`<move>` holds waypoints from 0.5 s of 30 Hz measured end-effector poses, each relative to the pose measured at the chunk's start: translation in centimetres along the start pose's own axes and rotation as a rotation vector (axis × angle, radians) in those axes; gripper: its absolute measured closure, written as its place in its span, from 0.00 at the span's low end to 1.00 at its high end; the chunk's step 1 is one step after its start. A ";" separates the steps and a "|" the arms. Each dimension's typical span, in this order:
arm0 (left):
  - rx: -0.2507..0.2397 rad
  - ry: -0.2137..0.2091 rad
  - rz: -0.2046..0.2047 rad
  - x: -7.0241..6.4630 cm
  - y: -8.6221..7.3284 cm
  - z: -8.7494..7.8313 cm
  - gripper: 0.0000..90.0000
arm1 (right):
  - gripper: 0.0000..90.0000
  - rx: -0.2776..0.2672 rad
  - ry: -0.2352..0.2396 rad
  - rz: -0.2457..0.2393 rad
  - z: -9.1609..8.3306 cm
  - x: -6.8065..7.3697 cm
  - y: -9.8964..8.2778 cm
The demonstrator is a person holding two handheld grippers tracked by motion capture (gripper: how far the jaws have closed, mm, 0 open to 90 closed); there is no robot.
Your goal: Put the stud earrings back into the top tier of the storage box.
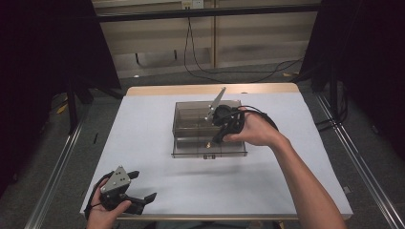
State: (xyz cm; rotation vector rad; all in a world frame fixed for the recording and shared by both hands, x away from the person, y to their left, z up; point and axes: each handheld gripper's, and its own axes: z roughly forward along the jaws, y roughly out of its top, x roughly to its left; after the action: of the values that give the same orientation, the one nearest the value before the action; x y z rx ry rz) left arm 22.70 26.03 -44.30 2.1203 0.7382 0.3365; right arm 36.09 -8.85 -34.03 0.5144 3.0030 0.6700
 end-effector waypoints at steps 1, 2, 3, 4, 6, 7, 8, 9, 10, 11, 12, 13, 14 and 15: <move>-0.001 -0.001 0.000 0.0 0.0 0.0 0.05 | 0.96 -0.003 0.000 -0.004 0.1 0.1 0.2; -0.001 0.000 0.000 0.0 0.0 0.0 0.05 | 0.96 0.001 0.004 -0.004 0.2 0.1 0.3; -0.001 -0.001 0.000 0.0 0.0 0.0 0.05 | 0.96 0.002 0.005 -0.004 0.4 0.2 0.5; -0.002 -0.002 0.000 0.0 0.0 0.0 0.05 | 0.96 0.005 0.011 -0.008 0.5 0.2 0.7; -0.003 -0.001 0.000 0.0 0.0 0.0 0.05 | 0.96 0.006 0.012 -0.009 0.7 0.3 1.0; -0.004 -0.002 0.000 0.0 0.0 0.0 0.05 | 0.96 0.006 0.011 -0.016 0.8 0.3 1.1; -0.004 -0.002 0.000 0.0 0.0 0.0 0.05 | 0.96 0.010 0.013 -0.012 0.9 0.4 1.2; -0.004 -0.002 0.000 0.0 0.0 0.0 0.05 | 0.96 0.007 0.016 -0.025 1.0 0.3 1.3; -0.004 -0.003 0.000 0.0 0.0 0.0 0.05 | 0.96 0.012 0.016 -0.014 1.2 0.4 1.4; -0.004 -0.002 0.001 0.0 0.0 0.0 0.05 | 0.96 0.014 0.016 -0.018 1.2 0.4 1.5; -0.005 -0.003 0.001 0.0 0.0 0.0 0.05 | 0.96 0.014 0.017 -0.028 1.3 0.4 1.6; -0.005 -0.002 0.000 0.0 0.0 0.0 0.05 | 0.96 0.020 0.020 -0.020 1.4 0.4 1.7; -0.005 -0.002 0.001 0.0 0.0 0.0 0.05 | 0.96 0.020 0.017 -0.028 1.5 0.4 1.8; -0.005 -0.003 0.001 0.0 0.0 0.0 0.05 | 0.96 0.027 0.017 -0.034 1.7 0.4 1.9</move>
State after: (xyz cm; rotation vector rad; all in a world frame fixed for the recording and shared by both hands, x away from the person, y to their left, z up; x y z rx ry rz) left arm 22.68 26.00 -44.30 2.1159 0.7333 0.3354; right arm 36.45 -6.42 -34.72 0.4595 3.0334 0.6365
